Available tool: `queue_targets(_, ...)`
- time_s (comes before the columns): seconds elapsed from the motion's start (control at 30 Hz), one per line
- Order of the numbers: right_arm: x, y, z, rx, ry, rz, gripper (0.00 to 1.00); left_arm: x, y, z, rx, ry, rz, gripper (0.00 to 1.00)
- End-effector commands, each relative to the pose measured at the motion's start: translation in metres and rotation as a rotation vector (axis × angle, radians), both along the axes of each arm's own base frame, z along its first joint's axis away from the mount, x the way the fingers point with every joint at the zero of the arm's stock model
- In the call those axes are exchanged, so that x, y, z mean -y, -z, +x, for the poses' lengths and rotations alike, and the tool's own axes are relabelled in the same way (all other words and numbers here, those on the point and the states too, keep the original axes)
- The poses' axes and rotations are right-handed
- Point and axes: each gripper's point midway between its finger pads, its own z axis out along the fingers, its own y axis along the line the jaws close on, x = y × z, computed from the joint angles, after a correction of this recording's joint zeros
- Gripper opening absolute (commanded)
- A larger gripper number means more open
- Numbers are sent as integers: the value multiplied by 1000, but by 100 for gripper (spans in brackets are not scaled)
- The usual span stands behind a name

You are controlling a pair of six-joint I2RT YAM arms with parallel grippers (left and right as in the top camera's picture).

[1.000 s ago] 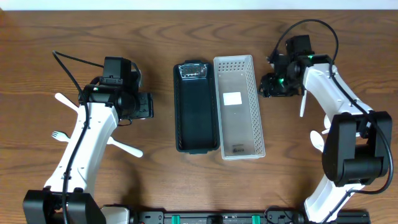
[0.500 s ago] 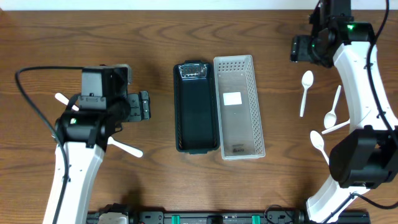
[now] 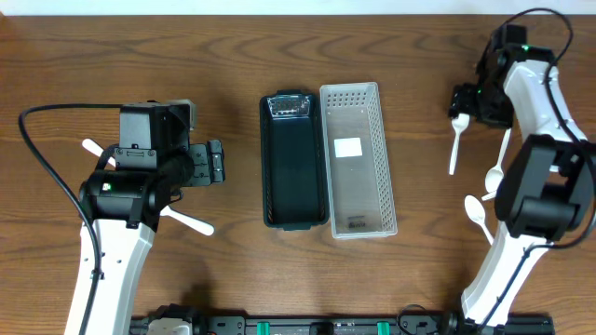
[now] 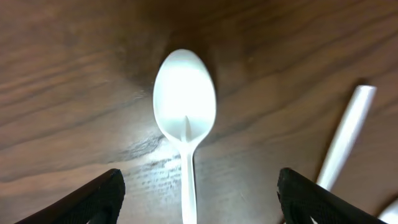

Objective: Pack container
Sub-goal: 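Grasp the white spoon with the right gripper and lift it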

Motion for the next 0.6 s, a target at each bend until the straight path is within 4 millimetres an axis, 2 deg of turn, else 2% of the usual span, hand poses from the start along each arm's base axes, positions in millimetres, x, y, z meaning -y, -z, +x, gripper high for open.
queue_targets(0.0,-4,19,-4,-45,-13,7,82,1,-8,3,21,6,5,86)
queue_targets(0.13,-6,38,-8,-91,-16,14,81,1,-8,3,21,6,5,86)
queue_targets(0.23,-6,44,-10,-106,-13,17,73,1,-8,3,22,6,5,86)
queue_targets(0.33,-7,47,-12,-115,-15,18,57,1,-9,3,22,6,5,86)
queue_targets(0.5,-9,47,-14,-123,-17,19,18,1,-9,3,22,6,5,86)
queue_targets(0.57,-9,47,-15,-129,-17,20,6,1,-9,3,22,6,5,86)
